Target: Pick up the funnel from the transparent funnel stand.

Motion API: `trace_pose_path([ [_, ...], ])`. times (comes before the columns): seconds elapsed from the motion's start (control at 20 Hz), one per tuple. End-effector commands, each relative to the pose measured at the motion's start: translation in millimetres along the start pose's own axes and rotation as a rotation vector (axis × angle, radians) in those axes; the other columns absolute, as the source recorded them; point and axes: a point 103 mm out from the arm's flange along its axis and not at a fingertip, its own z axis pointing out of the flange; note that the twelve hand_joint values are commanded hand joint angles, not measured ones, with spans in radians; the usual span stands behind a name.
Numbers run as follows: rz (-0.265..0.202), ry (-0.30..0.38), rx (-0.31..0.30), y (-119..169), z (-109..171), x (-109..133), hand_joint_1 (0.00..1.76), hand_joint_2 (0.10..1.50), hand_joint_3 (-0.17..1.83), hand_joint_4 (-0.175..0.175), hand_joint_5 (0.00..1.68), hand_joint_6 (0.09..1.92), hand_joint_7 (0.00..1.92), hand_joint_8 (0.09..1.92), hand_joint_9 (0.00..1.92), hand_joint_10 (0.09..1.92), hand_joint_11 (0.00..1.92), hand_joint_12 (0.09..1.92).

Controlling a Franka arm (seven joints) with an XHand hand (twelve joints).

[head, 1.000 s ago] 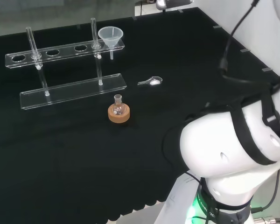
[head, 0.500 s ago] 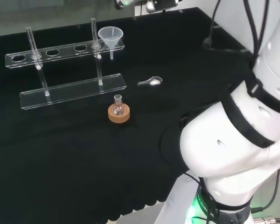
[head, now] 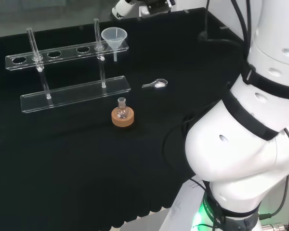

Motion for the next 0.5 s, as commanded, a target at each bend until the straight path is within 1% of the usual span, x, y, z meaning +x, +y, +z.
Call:
trace_pose_path([
  [0.05,-0.061,-0.011,0.065,50.0,16.2,22.6,0.47,0.85,0.27,0.024,0.09,0.09,0.00,0.32,0.10,0.75,0.02,1.48],
  [0.15,-0.061,-0.022,0.084,58.2,19.5,27.3,0.49,0.83,0.26,0.014,0.09,0.09,0.00,0.34,0.12,0.76,0.05,1.49],
  [0.25,-0.058,-0.013,0.101,64.9,25.8,31.0,0.51,0.81,0.26,0.008,0.08,0.09,0.00,0.35,0.13,0.77,0.07,1.50],
  [0.5,-0.066,-0.026,0.134,78.5,35.2,35.6,0.54,0.79,0.25,0.002,0.08,0.09,0.00,0.36,0.15,0.78,0.10,1.51],
])
